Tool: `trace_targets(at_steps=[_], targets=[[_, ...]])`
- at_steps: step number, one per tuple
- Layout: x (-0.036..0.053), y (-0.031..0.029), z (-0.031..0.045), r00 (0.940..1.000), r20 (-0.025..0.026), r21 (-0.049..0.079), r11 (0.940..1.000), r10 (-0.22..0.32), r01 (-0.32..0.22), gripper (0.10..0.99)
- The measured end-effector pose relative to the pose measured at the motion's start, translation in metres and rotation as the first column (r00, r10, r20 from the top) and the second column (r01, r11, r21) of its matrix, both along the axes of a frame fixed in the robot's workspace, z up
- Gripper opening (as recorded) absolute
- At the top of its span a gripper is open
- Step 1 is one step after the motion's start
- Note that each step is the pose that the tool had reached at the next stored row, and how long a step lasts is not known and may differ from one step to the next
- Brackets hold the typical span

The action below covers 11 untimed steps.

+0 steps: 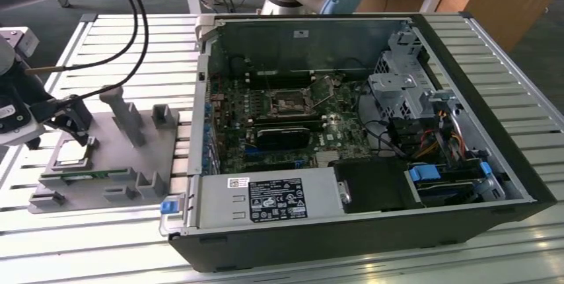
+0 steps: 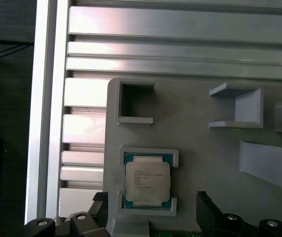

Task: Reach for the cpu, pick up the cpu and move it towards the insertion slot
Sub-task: 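Pick up the cpu and move it towards the insertion slot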

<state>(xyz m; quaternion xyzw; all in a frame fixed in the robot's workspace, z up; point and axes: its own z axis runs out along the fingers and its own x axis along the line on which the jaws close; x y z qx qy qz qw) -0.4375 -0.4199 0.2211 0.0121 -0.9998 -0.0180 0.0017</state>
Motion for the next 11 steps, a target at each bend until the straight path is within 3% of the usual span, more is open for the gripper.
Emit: trace_targets(at_steps=[3,4,11], targets=[[0.0000,0.0000,-0.0013,1.0000,0.0000,0.000,1.0000,0.000,0.000,0.761],[0.0000,0.0000,-0.0019,1.0000,0.0000,0.000,1.0000,0.000,0.000,0.690],[0.0000,0.0000,-0.0063,1.0000,0.0000,0.000,1.0000,0.000,0.000,0.690]])
